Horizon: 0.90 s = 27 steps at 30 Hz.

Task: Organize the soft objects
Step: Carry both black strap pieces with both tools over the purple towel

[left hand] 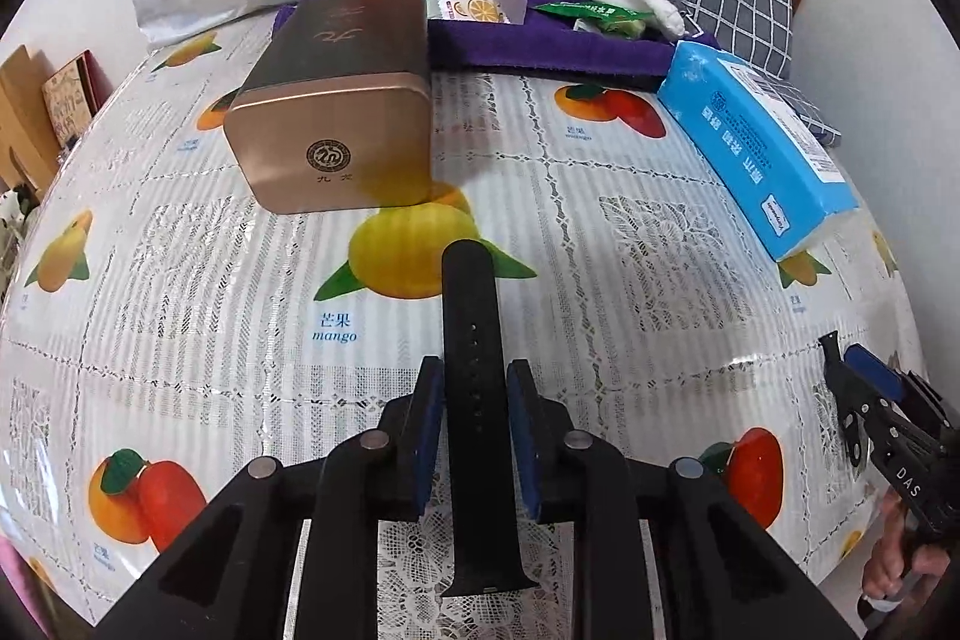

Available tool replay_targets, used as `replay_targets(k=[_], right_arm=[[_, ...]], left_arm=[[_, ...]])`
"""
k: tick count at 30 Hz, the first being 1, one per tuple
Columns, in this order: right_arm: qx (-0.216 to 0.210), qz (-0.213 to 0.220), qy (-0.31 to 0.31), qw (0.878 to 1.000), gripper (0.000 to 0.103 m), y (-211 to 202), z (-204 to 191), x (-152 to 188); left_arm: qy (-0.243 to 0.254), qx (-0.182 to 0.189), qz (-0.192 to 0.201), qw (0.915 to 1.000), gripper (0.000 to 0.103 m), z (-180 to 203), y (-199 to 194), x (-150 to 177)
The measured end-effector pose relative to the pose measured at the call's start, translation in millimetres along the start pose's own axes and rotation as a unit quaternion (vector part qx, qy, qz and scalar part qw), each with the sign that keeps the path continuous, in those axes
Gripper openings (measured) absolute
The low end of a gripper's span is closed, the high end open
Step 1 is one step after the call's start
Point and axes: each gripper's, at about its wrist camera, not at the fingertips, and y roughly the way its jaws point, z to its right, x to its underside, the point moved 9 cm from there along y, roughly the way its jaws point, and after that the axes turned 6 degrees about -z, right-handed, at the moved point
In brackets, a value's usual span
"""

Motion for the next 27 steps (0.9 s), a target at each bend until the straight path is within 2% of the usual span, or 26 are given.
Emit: replay_targets(k=[7, 10, 12, 13, 14, 20, 27], right_arm=[[0.02, -0.029, -0.013, 0.999, 0.041, -2.2, -5.1, 7.0], [0.041, -0.019, -0.018, 0.999, 0.041, -2.4, -8.0, 9.2], [0.041, -0.015, -0.013, 0.999, 0.036, -3.3, -10.0, 10.3], [0.036, -0.016, -0.012, 0.999, 0.026, -3.7, -10.8, 10.5], [0.032, -0.02, -0.012, 0.999, 0.021, -4.3, -12.9, 10.8], [0.003, -0.032, -0.01, 0.999, 0.021, -11.7, -21.0, 6.6], [0.004, -0.012, -0.014, 1.0, 0.021, -31.9, -23.6, -12.7]], left_arm=[[0.007, -0.011, 0.004, 0.9999, 0.021, 1.7, -0.1, 0.1], [0.012, -0.022, 0.006, 0.9997, 0.021, 3.7, 0.7, 0.0], [0.019, -0.033, 0.006, 0.9993, 0.02, 5.2, 1.2, -0.4], [0.02, -0.034, 0.006, 0.9992, 0.02, 5.6, 1.3, -0.9], [0.018, -0.032, 0.004, 0.9993, 0.02, 5.2, 1.1, -1.2], [-0.007, 0.01, -0.008, 0.9999, 0.019, 1.5, -4.3, -0.4], [-0.011, 0.012, 0.008, 0.9998, 0.019, -3.0, -25.5, -6.1]])
